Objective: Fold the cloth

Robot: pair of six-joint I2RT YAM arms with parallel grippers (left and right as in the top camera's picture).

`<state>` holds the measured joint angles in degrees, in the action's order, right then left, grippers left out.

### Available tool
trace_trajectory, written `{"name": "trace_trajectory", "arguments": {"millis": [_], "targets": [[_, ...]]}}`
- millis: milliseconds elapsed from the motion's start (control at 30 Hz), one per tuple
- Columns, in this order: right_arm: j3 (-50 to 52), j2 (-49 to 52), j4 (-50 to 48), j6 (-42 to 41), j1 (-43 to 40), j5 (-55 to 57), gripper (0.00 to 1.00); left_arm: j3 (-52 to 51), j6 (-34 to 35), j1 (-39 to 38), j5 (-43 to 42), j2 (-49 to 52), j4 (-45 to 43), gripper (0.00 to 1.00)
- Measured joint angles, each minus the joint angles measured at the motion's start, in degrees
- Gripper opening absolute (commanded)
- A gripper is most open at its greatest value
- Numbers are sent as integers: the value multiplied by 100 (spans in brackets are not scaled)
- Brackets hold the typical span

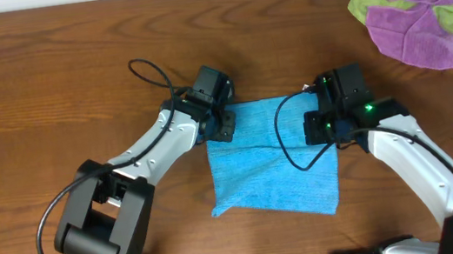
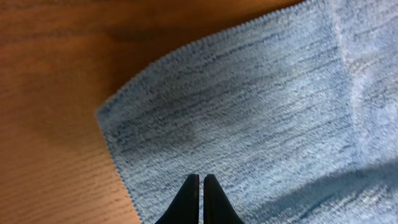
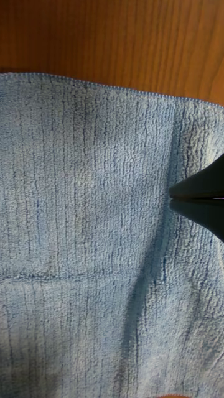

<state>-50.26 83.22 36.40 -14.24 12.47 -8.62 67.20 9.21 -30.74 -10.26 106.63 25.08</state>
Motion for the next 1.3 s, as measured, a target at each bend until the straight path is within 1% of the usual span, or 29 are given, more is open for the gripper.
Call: {"name": "trace_trajectory", "arguments": {"millis": [300,800,900,1067,1300], "targets": [[0,0,7,-90,0,-66,1,0,0,153,20,402,-289,6],[0,0,817,-129,4,-212,1,0,2,256,24,575,-767,6],[0,0,890,-129,17,-240,1,2,0,398,68,577,-780,6],[0,-50,966,-129,55,-308,2,2,0,844,155,577,-789,6],[0,-459,1248,-122,59,-387,2,46,-24,1390,214,592,-776,6]]}}
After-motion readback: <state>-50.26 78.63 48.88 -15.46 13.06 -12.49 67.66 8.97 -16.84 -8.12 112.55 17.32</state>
